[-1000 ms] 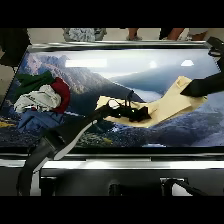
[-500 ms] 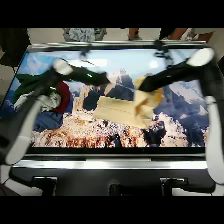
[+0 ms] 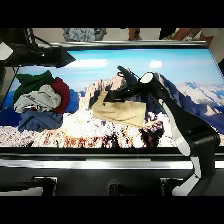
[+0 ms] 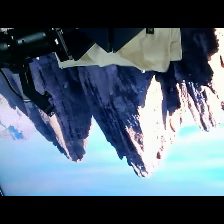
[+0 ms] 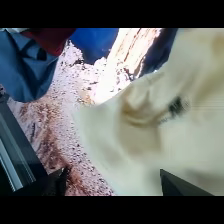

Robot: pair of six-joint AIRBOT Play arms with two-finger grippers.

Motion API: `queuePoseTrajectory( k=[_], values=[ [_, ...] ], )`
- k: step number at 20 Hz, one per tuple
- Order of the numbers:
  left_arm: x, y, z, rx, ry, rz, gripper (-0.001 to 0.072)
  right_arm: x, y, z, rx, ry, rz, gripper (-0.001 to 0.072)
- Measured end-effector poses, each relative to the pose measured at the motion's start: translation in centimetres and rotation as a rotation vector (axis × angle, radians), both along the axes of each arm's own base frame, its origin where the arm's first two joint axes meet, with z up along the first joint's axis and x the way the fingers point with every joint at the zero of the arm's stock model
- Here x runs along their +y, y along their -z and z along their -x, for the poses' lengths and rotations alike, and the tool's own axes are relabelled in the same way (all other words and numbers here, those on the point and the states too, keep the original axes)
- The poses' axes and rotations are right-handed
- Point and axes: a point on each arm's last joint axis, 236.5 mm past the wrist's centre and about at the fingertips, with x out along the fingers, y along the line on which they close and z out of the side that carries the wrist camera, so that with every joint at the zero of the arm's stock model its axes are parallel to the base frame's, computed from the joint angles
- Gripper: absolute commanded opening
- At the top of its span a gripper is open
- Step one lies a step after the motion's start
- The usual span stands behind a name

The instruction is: Fold the shirts.

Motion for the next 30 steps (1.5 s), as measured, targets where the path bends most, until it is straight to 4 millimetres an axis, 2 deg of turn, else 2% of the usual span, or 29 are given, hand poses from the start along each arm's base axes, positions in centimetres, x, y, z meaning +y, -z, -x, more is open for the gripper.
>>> queuePoseTrajectory(
  k=[2,4,5,7,8,9,11,12,15,16,17,18,19,21,23,25,27,29,30],
  values=[
    [0.3,-0.3,0.2,-0.008,0.001,-0.007,0.0030,-3.1,0.1,-0.4,0.000,0.004,0.045,0.0672],
    [0.6,0.1,0.2,-0.006,0.001,-0.028,0.0030,-8.5,0.1,-1.1,-0.006,0.033,0.138,0.0670],
    [0.7,0.0,0.2,-0.009,0.000,-0.033,0.0030,-11.9,0.3,-1.0,0.012,0.052,0.201,0.0668],
    [1.0,0.3,0.3,-0.005,0.001,-0.047,0.0030,-18.6,1.5,0.2,0.085,0.096,0.315,0.0663],
    [1.0,0.3,0.3,-0.005,0.000,-0.050,0.0030,-21.1,2.5,1.3,0.137,0.120,0.356,0.0663],
    [1.1,0.3,0.4,-0.003,0.001,-0.052,0.0030,-22.6,3.5,2.5,0.188,0.138,0.367,0.0663],
    [1.1,0.5,0.5,0.000,0.004,-0.057,0.0030,-23.7,6.2,4.8,0.284,0.182,0.349,0.0585],
    [1.1,0.5,0.5,0.000,0.004,-0.057,0.0030,-23.5,7.4,5.2,0.308,0.218,0.320,0.0585],
    [1.0,0.5,0.5,0.002,0.006,-0.059,0.0030,-20.9,9.8,4.9,0.327,0.330,0.170,0.0519],
    [0.9,0.5,0.6,0.002,0.008,-0.059,0.0031,-20.3,10.2,4.5,0.331,0.366,0.132,0.0409],
    [0.8,0.5,0.6,0.003,0.011,-0.059,0.0030,-19.6,10.7,4.3,0.340,0.390,0.100,0.0199],
    [0.7,0.5,0.7,0.003,0.013,-0.060,0.0031,-19.1,11.1,4.2,0.341,0.404,0.080,0.0042],
    [0.6,0.5,0.7,0.003,0.014,-0.060,0.0030,-18.4,11.0,3.9,0.340,0.410,0.047,0.0039],
    [0.6,0.5,0.7,0.003,0.015,-0.060,0.0031,-17.5,9.9,3.1,0.282,0.382,0.002,0.0038],
    [0.5,0.6,0.7,0.005,0.017,-0.060,0.0030,-17.0,7.2,1.6,0.173,0.324,-0.021,0.0038],
    [0.4,0.9,0.6,0.010,0.018,-0.061,0.0031,-17.6,3.8,-0.2,0.050,0.274,0.004,0.0038],
    [0.4,1.3,0.4,0.018,0.018,-0.062,0.0031,-19.8,-0.2,-2.5,-0.065,0.273,0.039,0.0038],
    [0.4,1.7,0.3,0.027,0.018,-0.063,0.0031,-24.1,-3.9,-4.6,-0.142,0.339,0.068,0.0038],
    [0.4,2.0,0.2,0.032,0.019,-0.064,0.0031,-27.0,-5.7,-5.5,-0.170,0.396,0.075,0.0038]
  ],
)
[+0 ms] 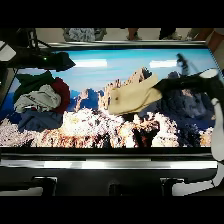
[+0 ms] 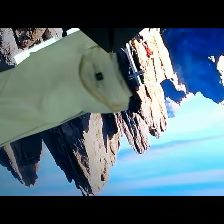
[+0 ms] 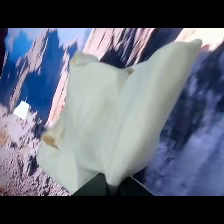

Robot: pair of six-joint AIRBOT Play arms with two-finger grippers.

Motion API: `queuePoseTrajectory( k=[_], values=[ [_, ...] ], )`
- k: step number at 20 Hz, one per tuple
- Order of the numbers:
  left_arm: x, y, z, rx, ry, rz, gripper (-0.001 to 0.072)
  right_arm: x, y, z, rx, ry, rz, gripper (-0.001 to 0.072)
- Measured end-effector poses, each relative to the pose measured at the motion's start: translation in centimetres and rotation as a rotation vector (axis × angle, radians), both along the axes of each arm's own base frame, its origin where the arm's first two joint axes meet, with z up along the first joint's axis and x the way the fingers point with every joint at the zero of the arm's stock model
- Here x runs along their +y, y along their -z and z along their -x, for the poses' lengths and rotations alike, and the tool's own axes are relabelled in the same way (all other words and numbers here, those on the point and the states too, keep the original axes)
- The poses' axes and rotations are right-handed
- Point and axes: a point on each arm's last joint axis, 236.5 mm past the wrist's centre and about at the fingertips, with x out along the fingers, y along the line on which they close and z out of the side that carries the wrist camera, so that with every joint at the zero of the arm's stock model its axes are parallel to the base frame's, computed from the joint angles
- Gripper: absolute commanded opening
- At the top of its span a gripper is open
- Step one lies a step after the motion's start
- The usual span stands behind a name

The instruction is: Fold the shirts.

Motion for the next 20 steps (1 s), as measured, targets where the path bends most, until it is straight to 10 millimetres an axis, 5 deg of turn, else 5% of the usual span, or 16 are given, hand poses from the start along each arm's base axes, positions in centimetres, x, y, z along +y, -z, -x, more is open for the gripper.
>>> queuePoseTrajectory(
  k=[2,5,9,11,15,20],
  values=[
    [0.0,0.3,-0.1,0.006,0.001,-0.001,0.0031,-6.4,-2.0,-0.2,-0.011,0.119,0.010,0.0038],
    [-0.3,0.5,0.0,0.011,0.005,-0.002,0.0031,-16.4,-2.9,2.2,0.025,0.304,0.012,0.0039],
    [-0.9,0.9,0.5,0.028,0.025,-0.007,0.0031,-28.4,-1.5,9.8,0.152,0.528,0.051,0.0039],
    [-1.4,1.1,1.0,0.043,0.044,-0.013,0.0031,-32.2,0.1,14.3,0.251,0.610,0.084,0.0038],
    [-2.5,1.3,1.8,0.054,0.075,-0.018,0.0031,-35.1,5.1,23.8,0.537,0.721,0.160,0.0041],
    [-3.5,1.4,2.4,0.059,0.098,-0.020,0.0031,-31.2,11.1,31.1,0.770,0.768,0.155,0.0039]
  ],
)
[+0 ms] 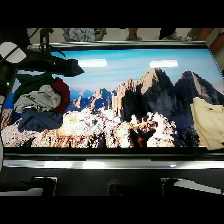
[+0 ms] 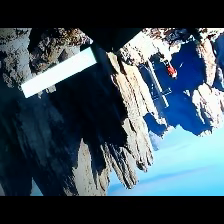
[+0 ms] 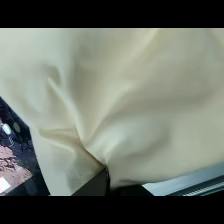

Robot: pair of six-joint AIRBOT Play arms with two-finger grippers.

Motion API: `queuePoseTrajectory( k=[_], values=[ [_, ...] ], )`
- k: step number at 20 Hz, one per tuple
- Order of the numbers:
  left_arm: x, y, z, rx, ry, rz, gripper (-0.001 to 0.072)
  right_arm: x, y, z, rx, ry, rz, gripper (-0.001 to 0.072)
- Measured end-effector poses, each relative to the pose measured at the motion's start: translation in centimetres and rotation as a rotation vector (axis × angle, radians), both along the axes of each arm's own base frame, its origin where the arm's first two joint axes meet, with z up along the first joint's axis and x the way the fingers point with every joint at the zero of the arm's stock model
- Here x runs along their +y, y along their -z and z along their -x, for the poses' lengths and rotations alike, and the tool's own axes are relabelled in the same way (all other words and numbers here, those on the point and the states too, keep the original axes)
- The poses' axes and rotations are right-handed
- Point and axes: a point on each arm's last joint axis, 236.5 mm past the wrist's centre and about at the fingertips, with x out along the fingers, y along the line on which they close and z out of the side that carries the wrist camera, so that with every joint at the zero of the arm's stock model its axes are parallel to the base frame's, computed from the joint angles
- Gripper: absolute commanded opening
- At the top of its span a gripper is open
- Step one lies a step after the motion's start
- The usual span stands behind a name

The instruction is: Fold the shirts.

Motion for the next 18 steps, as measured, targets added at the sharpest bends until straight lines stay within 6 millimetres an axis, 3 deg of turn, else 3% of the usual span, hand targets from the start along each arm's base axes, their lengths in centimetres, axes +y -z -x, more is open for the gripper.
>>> queuePoseTrajectory(
  k=[4,12,13,14,15,18],
  values=[
    [-0.2,0.1,0.2,0.005,0.007,-0.003,0.0031,1.3,2.7,3.7,0.099,0.004,0.044,0.0038],
    [-0.3,0.3,0.5,0.017,0.016,-0.008,0.0031,0.2,4.0,5.9,0.157,-0.054,0.137,0.0042],
    [-0.3,0.3,0.6,0.017,0.016,-0.009,0.0031,0.1,4.0,6.0,0.162,-0.059,0.143,0.0143],
    [-0.3,0.3,0.6,0.018,0.016,-0.009,0.0031,0.0,4.1,6.0,0.162,-0.060,0.147,0.0447],
    [-0.3,0.3,0.6,0.018,0.017,-0.009,0.0031,0.0,4.1,6.0,0.162,-0.061,0.149,0.0693],
    [-0.2,0.3,0.5,0.017,0.015,-0.009,0.0031,-0.4,3.1,4.6,0.110,-0.046,0.151,0.0695]
  ],
)
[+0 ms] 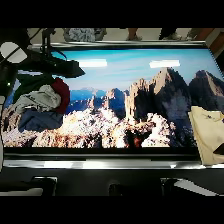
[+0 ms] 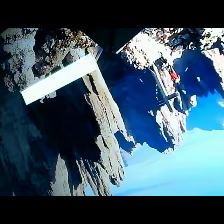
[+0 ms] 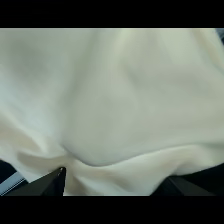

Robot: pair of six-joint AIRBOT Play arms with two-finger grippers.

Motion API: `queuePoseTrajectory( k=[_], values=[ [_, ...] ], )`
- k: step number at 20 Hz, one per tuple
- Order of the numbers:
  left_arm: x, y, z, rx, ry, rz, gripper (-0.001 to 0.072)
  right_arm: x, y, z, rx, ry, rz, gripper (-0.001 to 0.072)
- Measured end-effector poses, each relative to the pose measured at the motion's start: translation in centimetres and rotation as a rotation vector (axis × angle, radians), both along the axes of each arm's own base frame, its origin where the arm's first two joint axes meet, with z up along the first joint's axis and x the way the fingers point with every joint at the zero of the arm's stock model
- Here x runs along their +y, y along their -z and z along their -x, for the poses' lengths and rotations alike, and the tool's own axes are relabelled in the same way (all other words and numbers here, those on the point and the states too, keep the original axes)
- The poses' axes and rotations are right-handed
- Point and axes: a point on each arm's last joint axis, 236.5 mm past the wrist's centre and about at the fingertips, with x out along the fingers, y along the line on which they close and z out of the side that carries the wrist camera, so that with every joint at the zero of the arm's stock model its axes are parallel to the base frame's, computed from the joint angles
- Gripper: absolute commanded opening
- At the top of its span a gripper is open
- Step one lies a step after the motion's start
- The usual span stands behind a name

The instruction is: Fold the shirts.

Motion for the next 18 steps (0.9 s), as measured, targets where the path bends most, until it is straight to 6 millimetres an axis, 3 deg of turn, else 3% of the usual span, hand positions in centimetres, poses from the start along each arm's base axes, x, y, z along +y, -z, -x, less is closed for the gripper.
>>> queuePoseTrajectory(
  k=[1,3,5,7,9,10,11,12,13,14,15,18],
  values=[
    [0.2,-0.3,-0.1,-0.005,-0.004,0.002,0.0031,-0.4,-1.0,-0.4,-0.011,-0.004,0.008,0.0695],
    [1.0,-1.8,-0.4,-0.040,-0.021,0.012,0.0030,-3.2,-4.6,-1.9,-0.061,-0.013,0.098,0.0685],
    [2.2,-4.4,-1.1,-0.102,-0.049,0.026,0.0028,-6.7,-10.5,-5.2,-0.169,-0.050,0.262,0.0685],
    [4.3,-6.6,-2.4,-0.187,-0.113,-0.008,0.0028,-8.5,-17.9,-10.6,-0.327,-0.150,0.453,0.0684],
    [7.2,-5.9,-3.8,-0.207,-0.216,-0.118,0.0040,-6.4,-24.3,-16.9,-0.482,-0.293,0.590,0.0683],
    [8.7,-4.3,-4.2,-0.184,-0.263,-0.188,0.0217,-4.0,-26.1,-19.8,-0.542,-0.360,0.609,0.0682],
    [9.8,-2.2,-4.3,-0.137,-0.293,-0.249,0.0585,-0.8,-26.8,-22.5,-0.582,-0.436,0.588,0.0682],
    [10.8,0.7,-3.8,-0.061,-0.309,-0.311,0.0662,2.8,-26.2,-24.6,-0.595,-0.512,0.533,0.0683],
    [11.4,3.8,-2.7,0.036,-0.310,-0.363,0.0647,6.4,-24.6,-26.0,-0.580,-0.588,0.456,0.0684],
    [12.0,7.2,-1.0,0.141,-0.299,-0.419,0.0588,10.2,-22.5,-26.9,-0.548,-0.667,0.361,0.0682],
    [12.4,9.7,0.8,0.216,-0.284,-0.457,0.0589,13.5,-20.4,-27.2,-0.506,-0.736,0.272,0.0683],
    [12.7,14.2,4.9,0.308,-0.275,-0.487,0.0590,20.2,-15.7,-26.7,-0.373,-0.890,0.097,0.0686]
  ],
)
